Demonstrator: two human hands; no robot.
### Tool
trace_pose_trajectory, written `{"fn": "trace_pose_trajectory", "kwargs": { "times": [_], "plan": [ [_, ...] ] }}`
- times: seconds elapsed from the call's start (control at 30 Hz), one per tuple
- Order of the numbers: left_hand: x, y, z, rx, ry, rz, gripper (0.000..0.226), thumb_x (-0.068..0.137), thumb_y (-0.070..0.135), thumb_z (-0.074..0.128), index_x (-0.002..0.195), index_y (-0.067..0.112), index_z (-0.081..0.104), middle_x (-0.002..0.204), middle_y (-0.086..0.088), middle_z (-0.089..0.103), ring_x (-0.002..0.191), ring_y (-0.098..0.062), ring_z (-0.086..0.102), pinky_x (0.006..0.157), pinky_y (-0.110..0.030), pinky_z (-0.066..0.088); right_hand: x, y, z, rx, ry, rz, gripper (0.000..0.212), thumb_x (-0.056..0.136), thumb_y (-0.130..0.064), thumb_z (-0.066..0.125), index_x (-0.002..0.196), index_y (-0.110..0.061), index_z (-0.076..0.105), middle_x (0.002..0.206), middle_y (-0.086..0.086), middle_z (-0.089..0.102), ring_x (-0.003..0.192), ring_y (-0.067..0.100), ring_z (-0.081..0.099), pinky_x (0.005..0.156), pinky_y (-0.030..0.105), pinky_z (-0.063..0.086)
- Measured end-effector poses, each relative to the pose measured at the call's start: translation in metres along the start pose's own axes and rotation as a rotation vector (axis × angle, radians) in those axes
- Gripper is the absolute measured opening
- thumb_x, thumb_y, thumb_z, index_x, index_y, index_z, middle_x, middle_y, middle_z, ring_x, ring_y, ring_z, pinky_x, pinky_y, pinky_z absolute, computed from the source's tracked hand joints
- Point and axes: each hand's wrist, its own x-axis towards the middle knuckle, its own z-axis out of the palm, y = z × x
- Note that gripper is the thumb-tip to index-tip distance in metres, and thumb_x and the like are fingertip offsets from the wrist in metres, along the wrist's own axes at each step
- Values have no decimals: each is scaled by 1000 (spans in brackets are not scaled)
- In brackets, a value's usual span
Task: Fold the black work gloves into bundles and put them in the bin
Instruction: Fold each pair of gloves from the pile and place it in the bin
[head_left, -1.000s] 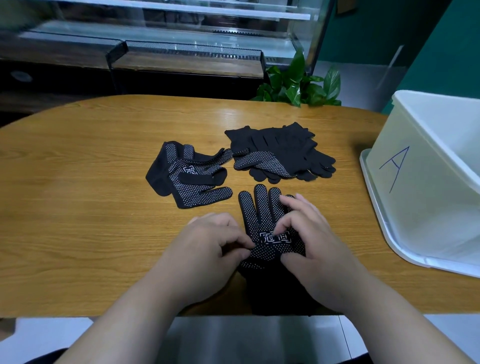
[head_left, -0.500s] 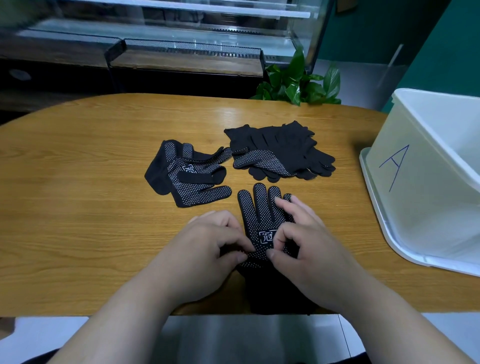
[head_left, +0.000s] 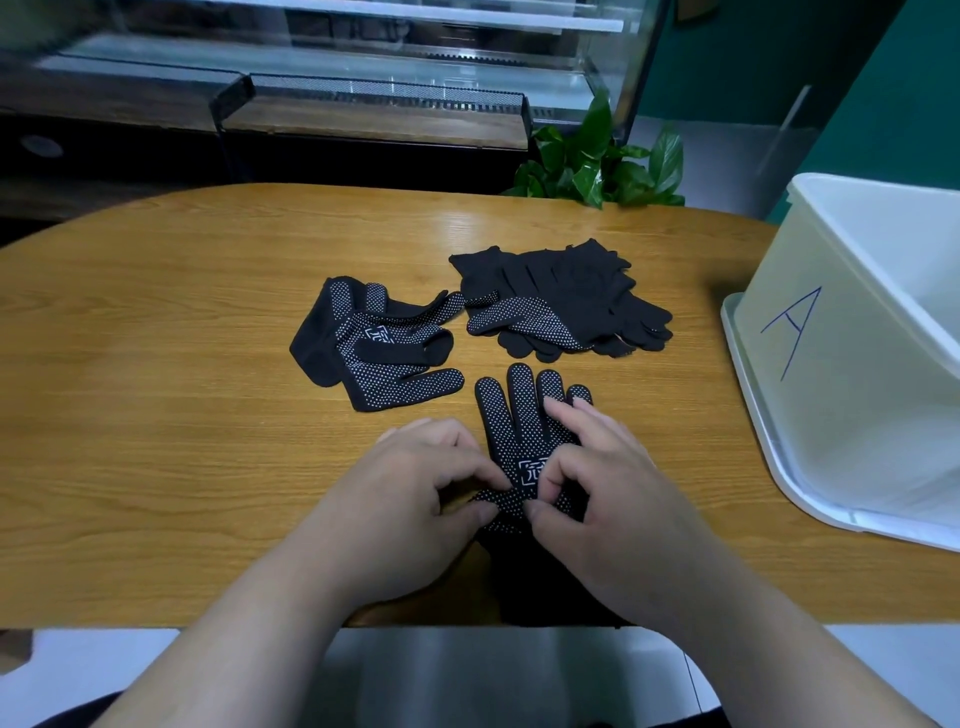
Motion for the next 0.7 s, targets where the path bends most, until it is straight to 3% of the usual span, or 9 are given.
{"fn": "trace_pose_trajectory", "kwargs": {
  "times": [0.13, 0.23, 0.33, 0.47, 0.6, 0.7],
  "plan": [
    [2, 0, 1, 17, 2, -19, 21, 88, 48, 52, 94, 37, 69, 91, 21, 58, 94, -3, 55, 86, -42, 47, 0, 1, 3, -45, 16, -13, 19, 83, -29, 66, 73, -25, 51, 161, -21, 22, 149, -4, 0, 125, 38, 2],
    [3, 1, 2, 16, 29, -50, 15, 82, 47, 61, 94, 39, 66, 91, 21, 60, 92, -1, 56, 86, -42, 48, -2, 2, 3, -29, 53, -17, 22, 84, -29, 68, 84, -32, 47, 159, -22, 20, 148, -5, -3, 125, 39, 4],
    [3, 3, 2, 10, 47, -74, 10, 78, 40, 67, 88, 38, 67, 89, 22, 61, 91, 1, 56, 86, -41, 48, -2, 4, 2, -47, 38, 1, 33, 86, -35, 68, 105, -38, 42, 160, -20, 14, 149, -1, -9, 125, 39, -4],
    [3, 6, -1, 24, 55, -94, 7, 81, 42, 67, 84, 36, 67, 87, 22, 61, 92, 0, 56, 85, -32, 47, 1, 7, -3, -114, -19, 20, 64, 91, -49, 60, 145, -40, 26, 163, -19, 4, 150, 2, -16, 124, 41, -10],
    [9, 12, -13, -57, 88, -209, 10, 89, 31, 67, 80, 30, 70, 86, 16, 64, 89, 0, 59, 75, -12, 40, 8, 9, -23, -21, 49, 116, 52, 97, -50, 48, 146, -38, 38, 159, -19, 21, 148, -1, 5, 124, 38, 9],
    [29, 12, -27, -26, 118, -326, 10, 90, 30, 65, 81, 29, 69, 82, 15, 64, 79, 4, 56, 64, -6, 35, 28, 16, -37, -70, 62, 202, 43, 98, -41, 55, 140, -33, 50, 148, -13, 42, 138, 10, 32, 113, 32, 27]
  ]
}}
